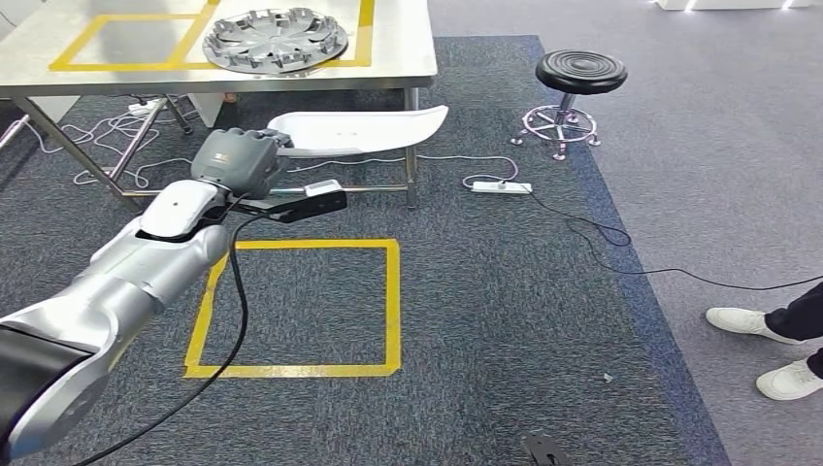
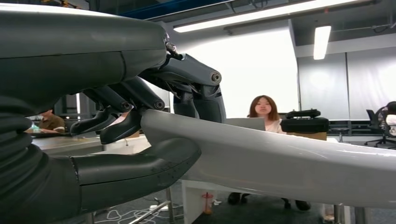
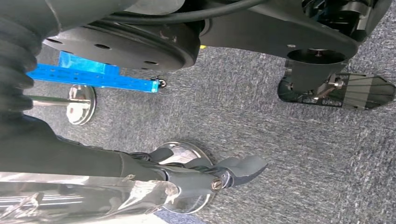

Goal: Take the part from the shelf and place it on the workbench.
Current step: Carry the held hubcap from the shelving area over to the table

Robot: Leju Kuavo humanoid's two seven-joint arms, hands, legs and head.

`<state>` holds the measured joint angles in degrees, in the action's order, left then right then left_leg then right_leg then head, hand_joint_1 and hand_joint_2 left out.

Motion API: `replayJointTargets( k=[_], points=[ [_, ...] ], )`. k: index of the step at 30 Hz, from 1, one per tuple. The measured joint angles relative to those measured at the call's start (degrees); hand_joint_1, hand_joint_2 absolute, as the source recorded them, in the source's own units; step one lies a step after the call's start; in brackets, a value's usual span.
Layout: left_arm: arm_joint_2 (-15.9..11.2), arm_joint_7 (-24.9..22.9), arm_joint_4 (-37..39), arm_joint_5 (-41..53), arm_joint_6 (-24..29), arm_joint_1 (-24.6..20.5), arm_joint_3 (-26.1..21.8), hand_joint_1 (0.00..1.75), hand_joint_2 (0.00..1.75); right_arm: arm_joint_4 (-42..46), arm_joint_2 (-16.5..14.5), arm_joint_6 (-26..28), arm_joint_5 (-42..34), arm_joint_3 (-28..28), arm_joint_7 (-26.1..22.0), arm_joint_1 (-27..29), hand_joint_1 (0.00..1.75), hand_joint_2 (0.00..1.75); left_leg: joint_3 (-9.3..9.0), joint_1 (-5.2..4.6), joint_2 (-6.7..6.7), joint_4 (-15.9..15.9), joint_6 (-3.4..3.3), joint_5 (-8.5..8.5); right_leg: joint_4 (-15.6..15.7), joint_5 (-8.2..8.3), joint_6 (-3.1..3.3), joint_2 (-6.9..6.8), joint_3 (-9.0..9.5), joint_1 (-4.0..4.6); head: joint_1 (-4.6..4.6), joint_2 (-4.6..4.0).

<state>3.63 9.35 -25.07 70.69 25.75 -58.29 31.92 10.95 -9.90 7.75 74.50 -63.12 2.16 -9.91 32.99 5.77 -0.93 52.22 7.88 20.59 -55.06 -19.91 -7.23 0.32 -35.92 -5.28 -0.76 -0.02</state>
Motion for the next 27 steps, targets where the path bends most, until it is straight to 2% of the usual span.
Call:
replayJointTargets(
  k=[25, 27],
  points=[
    [-0.2, -0.1, 0.0, 0.2, -0.2, 0.0, 0.0, 1.75, 1.75, 0.0, 0.0, 0.0, 1.2, 0.0, 0.2, -0.2, 0.00, 1.75, 0.03, -0.03, 0.00, 0.0, -0.02, 0.02, 0.0, -0.01, -0.01, -0.01, -0.02, -0.03, -0.01, 0.00],
    [-0.2, -0.1, 0.0, 0.2, -0.3, 0.0, 0.0, 1.75, 1.75, 0.0, 0.0, -0.1, 1.5, 0.0, 0.3, -0.2, 0.00, 1.75, 0.26, -0.19, 0.00, 0.5, -0.63, 0.37, 0.2, 0.07, -0.30, -0.02, 0.04, -0.39, -0.05, 0.00]
  ],
)
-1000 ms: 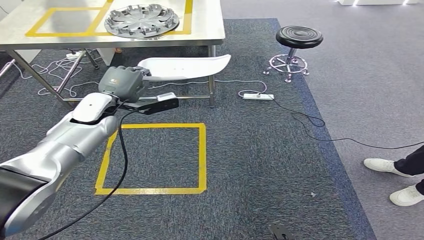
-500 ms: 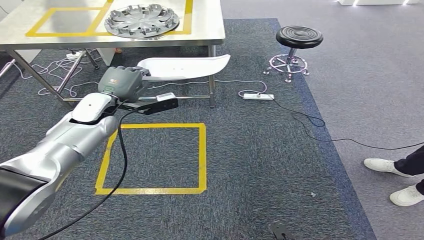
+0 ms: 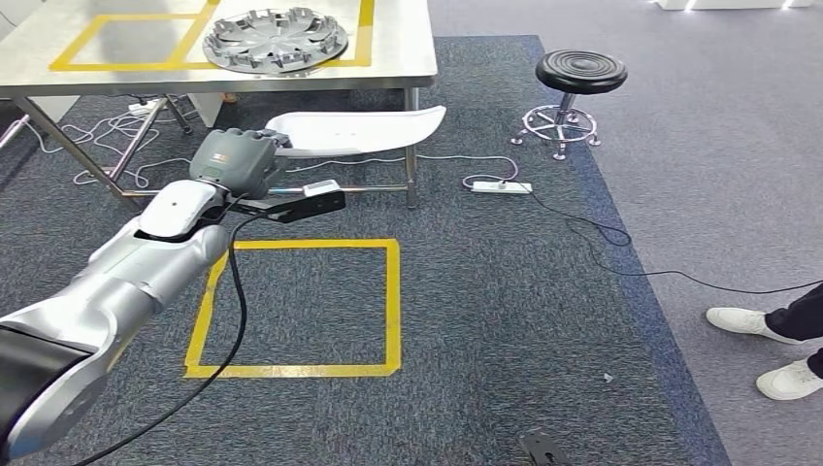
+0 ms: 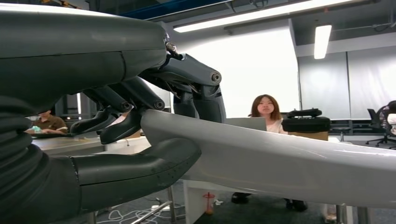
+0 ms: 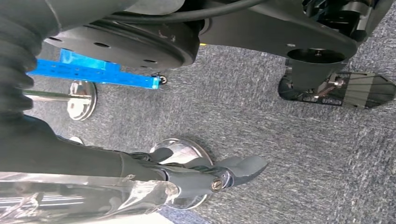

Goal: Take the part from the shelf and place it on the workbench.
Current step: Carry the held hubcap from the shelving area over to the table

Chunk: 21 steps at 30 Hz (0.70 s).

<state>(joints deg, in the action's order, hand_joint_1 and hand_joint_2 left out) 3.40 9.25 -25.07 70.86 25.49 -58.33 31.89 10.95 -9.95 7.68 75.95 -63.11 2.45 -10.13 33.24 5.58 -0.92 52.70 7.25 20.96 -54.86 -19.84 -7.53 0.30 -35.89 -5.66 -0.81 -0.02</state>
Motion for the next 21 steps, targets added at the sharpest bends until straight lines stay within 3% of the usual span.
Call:
replayJointTargets(
  k=[4, 6, 7, 9, 10, 11, 12, 14, 16, 19, 21],
  points=[
    [0.0, 0.0, -0.1, 0.0, -0.1, -0.2, 0.0, 1.75, 1.75, 0.0, -0.2, -0.1, 0.3, 0.0, 0.2, -0.2, 0.00, 1.75, 0.11, -0.68, 0.06, 0.0, -2.10, 0.13, 1.5, 0.62, -1.25, -0.15, 0.77, -0.79, -0.21, 0.00],
    [0.2, 0.0, -0.3, 0.0, -0.2, -0.4, 0.0, 1.75, 1.75, 0.0, -0.3, -0.2, 0.3, 0.0, 0.3, -0.2, 0.00, 1.75, -0.92, -0.94, 0.28, -1.5, -2.83, -0.75, 0.3, -0.54, -1.10, -0.35, 0.30, -0.48, 0.08, 0.00],
    [0.4, 0.0, -0.3, 0.0, -0.3, -0.5, 0.0, 1.75, 1.75, 0.0, -0.3, -0.2, 0.3, 0.0, 0.3, -0.2, 0.00, 1.75, -1.36, -1.04, 0.40, -2.1, -3.00, -1.07, -2.5, -2.15, -0.61, -0.41, -1.00, -0.12, 0.33, 0.00],
    [0.4, 0.0, -0.3, 0.0, -0.4, -0.5, 0.0, 1.75, 1.75, 0.0, -0.2, -0.3, 0.2, 0.0, 0.3, 0.0, 0.00, 1.75, -1.41, -1.62, 0.80, -2.1, -3.30, -1.02, -11.0, -5.97, 0.35, -0.41, -4.79, 1.05, 0.68, 0.00],
    [0.4, 0.0, -0.3, 0.0, -0.4, -0.2, 0.0, 1.75, 1.75, 0.0, -0.2, -0.3, 0.2, 0.0, 0.3, 0.1, 0.00, 1.75, -1.36, -1.84, 1.15, -1.9, -3.43, -0.94, -14.2, -6.91, 0.67, -0.37, -6.19, 1.56, 0.83, 0.00],
    [0.5, 0.0, -0.3, 0.0, -0.4, 0.0, 0.0, 1.75, 1.75, 0.0, -0.2, -0.3, 0.2, 0.0, 0.3, 0.1, 0.00, 1.75, -1.29, -1.99, 1.64, -1.7, -3.51, -0.81, -15.3, -6.81, 0.96, -0.32, -6.63, 1.98, 0.90, 0.00],
    [0.5, 0.0, -0.3, 0.0, -0.4, 0.2, 0.1, 1.75, 1.75, 0.0, -0.2, -0.3, 0.2, 0.0, 0.3, 0.1, 0.00, 1.75, -1.18, -2.04, 2.23, -1.3, -3.48, -0.61, -14.0, -5.69, 1.24, -0.20, -5.87, 2.26, 0.97, 0.00],
    [0.5, 0.0, -0.4, 0.0, -0.5, 0.3, 0.1, 1.75, 1.75, 0.0, -0.1, -0.3, 0.2, 0.0, 0.4, 0.1, 0.00, 1.75, -0.73, -1.99, 3.44, 0.0, -3.03, 0.07, -7.5, -3.04, 1.74, 0.92, -2.31, 2.37, 1.15, 0.00],
    [0.6, 0.0, -0.4, 0.0, -0.5, 0.2, 0.1, 1.75, 1.75, 0.0, 0.0, -0.3, 0.2, 0.0, 0.5, 0.1, 0.00, 1.75, 0.08, -1.91, 4.43, 1.2, -2.23, 0.63, -3.8, -2.68, 2.47, 2.07, -0.13, 2.43, 1.24, 0.00],
    [0.4, 0.0, -0.4, 0.0, -0.5, 0.2, 0.0, 1.75, 1.75, 0.0, 0.0, -0.3, 0.1, 0.0, 0.5, 0.1, 0.00, 1.75, 0.77, -1.56, 5.08, 1.5, -1.14, 0.65, -4.5, -3.38, 3.96, 1.69, -0.46, 2.86, 1.19, 0.00],
    [0.2, 0.0, -0.4, 0.0, -0.5, 0.2, 0.0, 1.75, 1.75, 0.0, 0.1, -0.3, 0.1, 0.0, 0.6, 0.1, 0.00, 1.75, 1.75, -1.67, 3.79, 3.4, -1.11, 1.82, -4.5, -3.39, 4.79, 1.10, -0.39, 2.92, 0.99, 0.00]
  ],
)
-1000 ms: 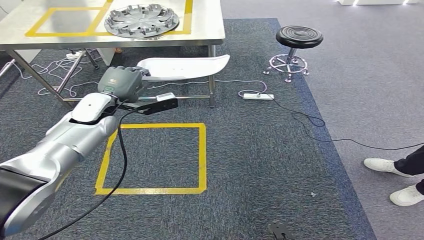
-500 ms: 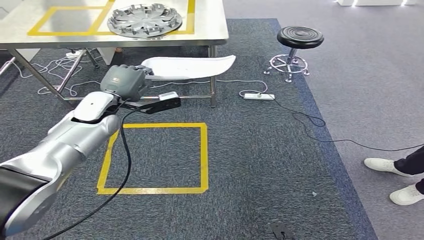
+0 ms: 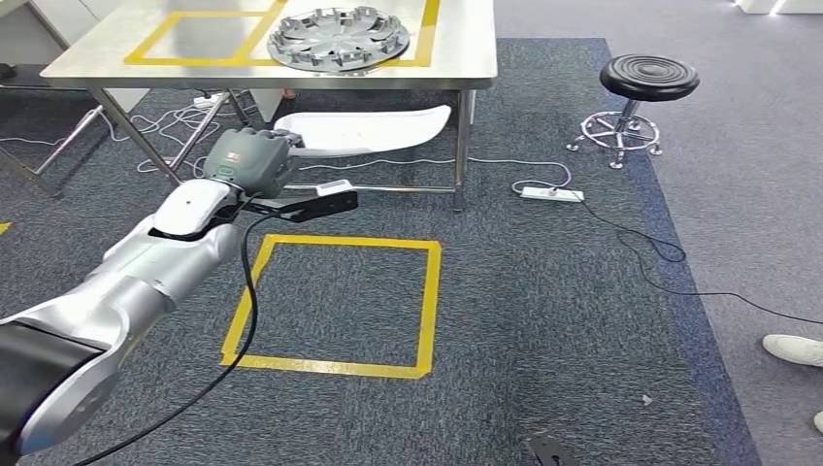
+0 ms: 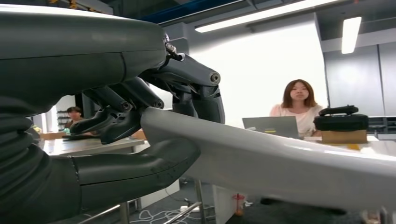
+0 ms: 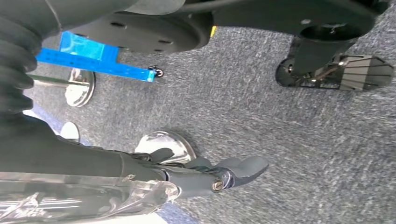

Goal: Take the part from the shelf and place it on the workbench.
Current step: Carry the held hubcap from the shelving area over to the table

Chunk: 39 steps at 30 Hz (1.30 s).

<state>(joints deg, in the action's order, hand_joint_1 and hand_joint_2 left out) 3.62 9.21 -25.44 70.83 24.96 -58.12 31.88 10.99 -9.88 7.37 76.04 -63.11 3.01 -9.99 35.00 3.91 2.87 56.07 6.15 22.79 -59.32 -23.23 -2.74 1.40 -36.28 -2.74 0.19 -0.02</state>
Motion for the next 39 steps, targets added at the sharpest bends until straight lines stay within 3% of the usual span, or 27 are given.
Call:
replayJointTargets(
  k=[3, 4, 6, 10, 11, 13, 15, 17, 19, 27, 39],
  points=[
    [0.1, 0.0, 0.0, 0.0, 0.0, 0.0, 0.0, 1.75, 1.75, 0.0, 0.0, 0.0, -0.2, 0.0, -0.1, 0.0, 0.00, 1.75, 5.64, -0.83, -1.99, 11.0, -0.73, 4.91, 0.1, -0.19, 0.74, -1.00, 0.18, 0.39, -0.25, 0.00],
    [0.1, 0.0, 0.0, -0.1, 0.0, 0.2, 0.0, 1.75, 1.75, 0.0, 0.0, -0.1, -0.3, 0.0, -0.1, 0.1, 0.00, 1.75, 7.39, -1.04, -2.05, 14.3, -0.92, 5.85, 0.1, -0.26, 0.83, -1.24, 0.22, 0.54, -0.25, 0.00],
    [0.0, 0.0, 0.0, -0.1, -0.1, 0.4, 0.0, 1.75, 1.75, 0.0, 0.0, -0.1, -0.5, 0.0, -0.3, 0.1, 0.00, 1.75, 8.90, -1.26, -2.05, 16.8, -1.20, 5.99, 0.1, -0.34, 0.90, -1.48, 0.29, 0.73, -0.24, 0.00],
    [-0.1, 0.0, 0.0, -0.1, -0.1, 0.5, 0.0, 1.75, 1.75, 0.0, 0.0, -0.2, -0.5, 0.0, -0.4, 0.1, 0.00, 1.75, 8.46, -1.37, -2.06, 15.6, -1.43, 4.72, 0.1, -0.38, 0.85, -1.54, 0.36, 0.77, -0.24, 0.00],
    [-0.1, 0.0, 0.0, -0.1, -0.1, 0.5, 0.0, 1.75, 1.75, 0.0, 0.0, -0.2, -0.5, 0.0, -0.5, 0.1, 0.00, 1.75, 7.60, -1.42, -2.08, 13.7, -1.60, 3.46, 0.1, -0.44, 0.77, -1.57, 0.41, 0.78, -0.23, 0.00],
    [-0.1, 0.0, 0.0, -0.2, -0.1, 0.4, 0.0, 1.75, 1.75, 0.0, 0.0, -0.2, -0.5, 0.0, -0.7, 0.0, 0.00, 1.75, 4.10, -1.71, -2.51, 6.2, -2.27, 0.35, 0.0, -0.68, 0.10, -1.69, 0.38, 1.07, -0.14, 0.00],
    [-0.1, 0.1, 0.0, -0.2, -0.1, 0.4, 0.0, 1.75, 1.75, 0.0, 0.0, -0.2, -0.4, 0.0, -0.7, 0.1, 0.00, 1.75, 1.80, -1.91, -2.85, 1.2, -2.68, -1.03, 0.2, -0.67, 0.10, -1.78, 0.38, 1.37, 0.04, 0.00],
    [-0.2, 0.1, 0.0, -0.2, -0.1, 0.6, 0.0, 1.75, 1.75, 0.0, 0.0, -0.2, -0.4, 0.0, -0.6, 0.2, 0.00, 1.75, 1.83, -1.95, -2.63, 1.1, -2.90, -1.07, 0.7, -0.43, 0.60, -1.89, 0.70, 1.39, 0.14, 0.00],
    [-0.2, 0.1, 0.0, -0.2, -0.1, 0.6, 0.0, 1.75, 1.75, 0.0, 0.0, -0.2, -0.4, 0.0, -0.6, 0.0, 0.00, 1.75, 1.83, -2.06, -2.42, 1.1, -3.32, -1.01, 1.2, -0.29, 0.42, -2.13, 1.11, 1.37, 0.19, 0.00],
    [-0.3, 0.1, 0.0, -0.2, -0.1, 0.5, 0.0, 1.75, 1.75, 0.0, 0.0, -0.2, -0.4, 0.0, -0.5, -0.1, 0.00, 1.75, 1.83, -2.44, -2.30, 1.2, -3.92, -1.01, 2.0, 0.02, -1.63, -2.44, 1.47, 1.06, 0.15, 0.00],
    [-0.2, 0.1, 0.0, -0.2, -0.3, 0.5, 0.0, 1.75, 1.75, 0.0, 0.0, -0.2, -0.5, 0.0, -0.5, 0.0, 0.00, 1.75, 1.81, -2.41, -2.31, 1.1, -3.78, -1.27, 1.6, -0.01, -1.69, -2.40, 1.15, 1.11, 0.14, 0.00]
  ],
)
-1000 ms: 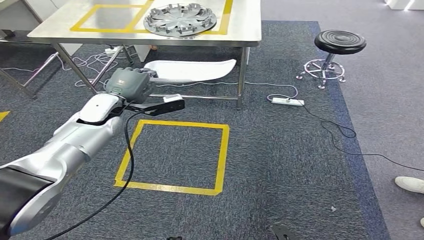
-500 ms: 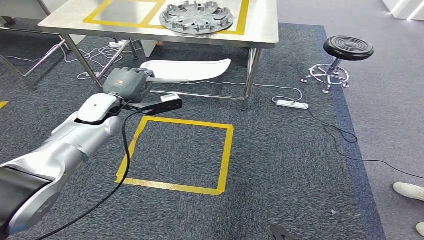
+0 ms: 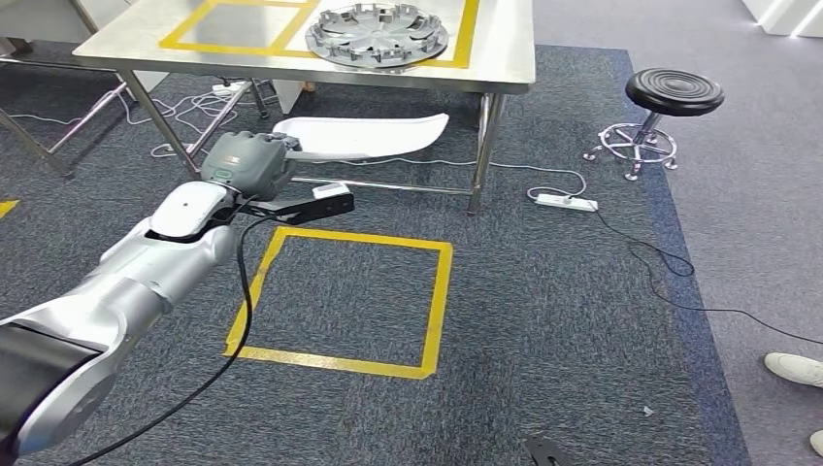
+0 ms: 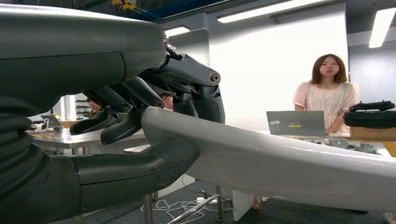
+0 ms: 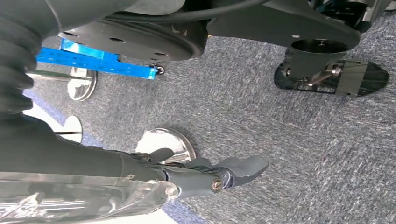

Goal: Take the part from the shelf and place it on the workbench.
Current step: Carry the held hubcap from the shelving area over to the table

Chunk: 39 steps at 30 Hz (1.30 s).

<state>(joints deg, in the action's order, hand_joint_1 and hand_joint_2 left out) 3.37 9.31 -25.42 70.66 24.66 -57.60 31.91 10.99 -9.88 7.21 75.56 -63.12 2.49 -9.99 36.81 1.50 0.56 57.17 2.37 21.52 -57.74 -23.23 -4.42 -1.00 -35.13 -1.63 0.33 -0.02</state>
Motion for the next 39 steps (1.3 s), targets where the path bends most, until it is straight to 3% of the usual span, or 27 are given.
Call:
replayJointTargets(
  k=[17, 22, 24, 26, 27, 28, 29, 31, 32, 34, 37, 39],
  points=[
    [0.0, 0.1, 0.0, 0.1, -0.6, 0.0, 0.1, 1.75, 1.75, 0.0, 0.0, 0.0, 0.0, 0.0, 0.3, 0.0, 0.00, 1.75, 0.01, 0.00, 0.00, 0.0, 0.00, -0.04, 0.0, 0.01, 0.00, 0.00, 0.01, 0.00, 0.00, 0.00],
    [0.1, -0.7, -0.1, 0.5, -1.0, -0.4, 0.3, 1.75, 1.75, 0.0, -0.1, 0.1, -0.1, 0.0, 0.4, -0.1, 0.00, 1.75, -0.74, -0.15, 0.07, -1.4, -1.45, -0.30, 0.7, 0.10, -0.83, -0.02, 0.26, -0.44, 0.03, 0.00],
    [0.2, -1.0, -0.1, 0.7, -1.0, -0.8, 0.3, 1.75, 1.75, 0.0, -0.2, 0.1, -0.1, 0.0, 0.4, -0.1, 0.00, 1.75, -1.73, 0.03, 0.07, -2.7, -1.83, -0.82, -3.0, -2.03, -0.71, 0.40, -1.56, -0.31, 0.25, 0.00],
    [0.3, -1.2, -0.1, 0.8, -1.0, -1.1, 0.3, 1.75, 1.75, 0.0, -0.2, 0.1, -0.1, 0.0, 0.3, 0.0, 0.00, 1.75, -1.95, -0.11, 0.09, -2.8, -1.94, -0.80, -10.8, -5.37, -0.55, 0.80, -5.45, -0.16, 0.43, 0.00],
    [0.4, -1.2, 0.0, 0.8, -1.0, -1.0, 0.3, 1.75, 1.75, 0.0, -0.2, 0.1, -0.1, 0.0, 0.3, 0.0, 0.00, 1.75, -1.96, -0.13, 0.15, -2.8, -1.90, -0.74, -13.9, -6.29, -0.58, 0.85, -7.16, -0.15, 0.50, 0.00],
    [0.4, -1.3, 0.0, 0.9, -1.0, -1.0, 0.4, 1.75, 1.75, 0.0, -0.2, 0.1, -0.1, 0.0, 0.3, 0.0, 0.00, 1.75, -1.97, -0.09, 0.27, -2.7, -1.77, -0.64, -15.1, -6.09, -0.64, 0.85, -7.93, -0.20, 0.52, 0.00],
    [0.4, -1.4, 0.0, 0.9, -1.0, -0.9, 0.4, 1.75, 1.75, 0.0, -0.2, 0.1, 0.0, 0.0, 0.3, -0.1, 0.00, 1.75, -1.98, 0.02, 0.42, -2.5, -1.53, -0.49, -14.0, -4.89, -0.72, 0.85, -7.57, -0.29, 0.52, 0.00],
    [0.4, -1.4, 0.0, 1.0, -1.0, -0.9, 0.4, 1.75, 1.75, 0.0, -0.2, 0.1, 0.1, 0.0, 0.4, 0.0, 0.00, 1.75, -1.95, 0.34, 0.72, -1.8, -0.69, 0.13, -7.1, -1.31, -1.04, 0.94, -4.25, -0.62, 0.55, 0.00],
    [0.4, -1.5, 0.0, 1.1, -1.0, -1.0, 0.4, 1.75, 1.75, 0.0, -0.3, 0.1, 0.1, 0.0, 0.4, 0.0, 0.00, 1.75, -1.78, 0.36, 0.82, -1.2, -0.19, 0.49, -4.1, -0.32, -0.99, 1.18, -2.69, -0.71, 0.64, 0.00],
    [0.4, -1.5, 0.0, 1.1, -1.0, -1.0, 0.4, 1.75, 1.75, 0.0, -0.4, 0.1, 0.1, 0.0, 0.4, 0.0, 0.00, 1.75, -1.39, 0.25, 0.92, -0.5, 0.65, 0.85, -1.9, -0.25, -0.26, 1.61, -1.53, -0.66, 0.69, 0.00],
    [0.3, -1.6, 0.1, 1.2, -1.0, -1.1, 0.4, 1.75, 1.75, 0.0, -0.4, 0.2, 0.2, 0.0, 0.5, 0.0, 0.00, 1.75, -1.32, 0.46, 0.79, -0.4, 1.45, 1.18, -2.3, -0.53, 1.43, 1.74, -1.59, -0.37, 0.55, 0.00],
    [0.4, -1.7, 0.1, 1.2, -0.9, -1.2, 0.4, 1.75, 1.75, 0.0, -0.4, 0.2, 0.2, 0.0, 0.4, -0.1, 0.00, 1.75, 0.20, 0.44, 0.41, 2.9, 1.69, 3.01, -2.2, -0.72, 2.21, 1.66, -1.18, -0.35, 0.38, 0.00]
  ],
)
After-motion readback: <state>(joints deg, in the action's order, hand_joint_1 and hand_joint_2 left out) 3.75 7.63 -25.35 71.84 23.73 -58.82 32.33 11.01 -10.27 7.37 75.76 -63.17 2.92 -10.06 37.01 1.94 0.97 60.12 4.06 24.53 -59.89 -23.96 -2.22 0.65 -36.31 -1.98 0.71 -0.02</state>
